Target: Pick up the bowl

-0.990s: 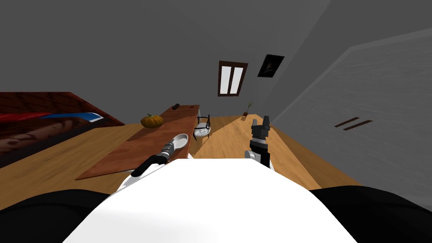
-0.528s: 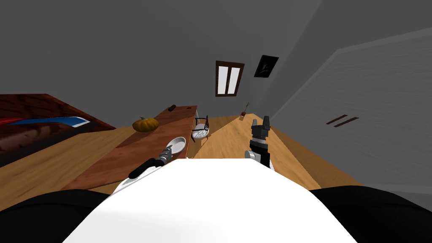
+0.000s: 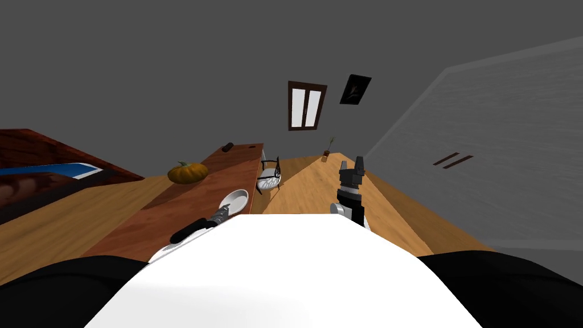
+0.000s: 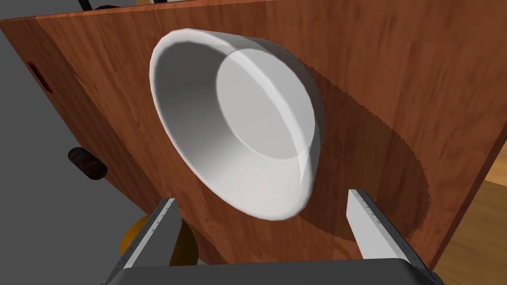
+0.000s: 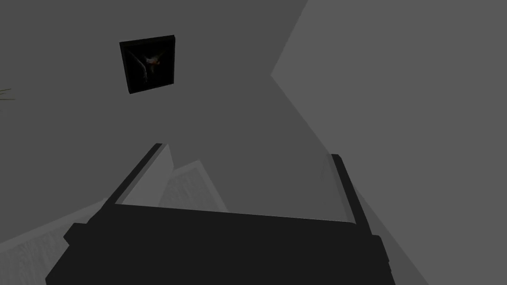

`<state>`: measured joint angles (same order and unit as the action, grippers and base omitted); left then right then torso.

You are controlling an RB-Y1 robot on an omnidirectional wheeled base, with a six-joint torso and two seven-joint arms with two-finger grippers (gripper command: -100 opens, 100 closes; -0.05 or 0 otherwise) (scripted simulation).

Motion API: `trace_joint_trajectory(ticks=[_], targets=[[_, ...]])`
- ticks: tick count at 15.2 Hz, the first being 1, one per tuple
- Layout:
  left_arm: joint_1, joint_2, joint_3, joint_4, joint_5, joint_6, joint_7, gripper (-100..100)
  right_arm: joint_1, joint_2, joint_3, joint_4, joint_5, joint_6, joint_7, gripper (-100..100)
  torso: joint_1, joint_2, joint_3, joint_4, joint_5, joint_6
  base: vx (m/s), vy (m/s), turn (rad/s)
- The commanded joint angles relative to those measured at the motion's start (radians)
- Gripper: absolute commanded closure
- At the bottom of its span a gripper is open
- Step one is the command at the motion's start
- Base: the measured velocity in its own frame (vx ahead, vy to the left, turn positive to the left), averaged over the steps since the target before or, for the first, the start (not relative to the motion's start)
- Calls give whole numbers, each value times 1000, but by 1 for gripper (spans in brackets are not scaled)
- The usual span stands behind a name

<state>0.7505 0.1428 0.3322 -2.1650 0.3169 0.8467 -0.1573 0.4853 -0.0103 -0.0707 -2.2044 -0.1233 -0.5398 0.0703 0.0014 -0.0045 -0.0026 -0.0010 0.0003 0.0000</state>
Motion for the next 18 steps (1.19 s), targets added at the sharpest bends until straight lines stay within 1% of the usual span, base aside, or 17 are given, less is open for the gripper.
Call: trace_joint_trajectory(ticks=[1, 2, 3, 4, 5, 6, 7, 8, 10, 11, 14, 15, 16, 18], targets=[[6, -7, 20, 12, 8, 50, -13, -100, 0, 0, 0, 0, 0, 0, 0, 0, 0, 0, 0, 0, 0, 0, 75, 36, -92], [6, -7, 20, 12, 8, 58, -13, -100, 0, 0, 0, 0, 0, 0, 0, 0, 0, 0, 0, 0, 0, 0, 75, 42, -66], [9, -14, 34, 23, 12, 86, -21, -100, 0, 0, 0, 0, 0, 0, 0, 0, 1, 0, 0, 0, 0, 0, 77, 46, -82], [9, -14, 34, 23, 12, 93, -21, -100, 0, 0, 0, 0, 0, 0, 0, 0, 1, -1, 0, 0, 0, 0, 73, 45, -67], [12, -21, 46, 32, 15, 124, -30, -100, 0, 0, 0, 0, 0, 0, 0, 0, 1, -1, 0, 0, 0, 0, 77, 46, -78], [12, -21, 46, 32, 15, 124, -30, -100, 0, 0, 0, 0, 0, 0, 0, 0, 1, -1, 0, 0, 0, 0, 75, 41, -64], [14, -29, 57, 41, 19, 152, -37, -100, 0, 0, 0, 0, 0, 0, 0, 0, 1, -1, 0, 0, 0, 0, 70, 34, -64], [14, -29, 57, 41, 19, 152, -37, -100, 0, 0, 0, 0, 0, 0, 0, 0, 1, 0, 0, 0, 0, 0, 62, 31, -47], [18, -47, 75, 56, 24, 197, -50, -100, 0, 0, 0, 0, 0, 0, 0, 0, 0, 0, 0, 0, 0, 0, 71, 39, -69], [18, -47, 75, 56, 24, 197, -50, -100, 0, 0, 0, 0, 0, 0, 0, 0, 1, 0, 0, 0, 0, 0, 69, 47, -52], [21, -77, 92, 68, 28, 235, -62, -100, 0, 0, 0, 0, 0, 0, 0, 0, 1, 0, 0, 0, 0, 0, 56, 41, -46], [16, -65, 87, 63, 25, 224, -56, -100, 0, 0, 0, 0, 0, 0, 0, 0, 1, 1, 0, 0, 0, 0, 29, 25, -16], [3, -65, 83, 91, 18, 211, -55, -100, 0, 0, 0, 0, 0, 0, 0, 0, 0, 2, 1, 0, 0, 0, 10, 14, -6], [-10, -63, 78, 120, 11, 192, -54, -100, 0, 0, 0, 0, 0, 0, 0, 0, -1, 4, 2, 1, 0, 0, -3, 12, -9]])
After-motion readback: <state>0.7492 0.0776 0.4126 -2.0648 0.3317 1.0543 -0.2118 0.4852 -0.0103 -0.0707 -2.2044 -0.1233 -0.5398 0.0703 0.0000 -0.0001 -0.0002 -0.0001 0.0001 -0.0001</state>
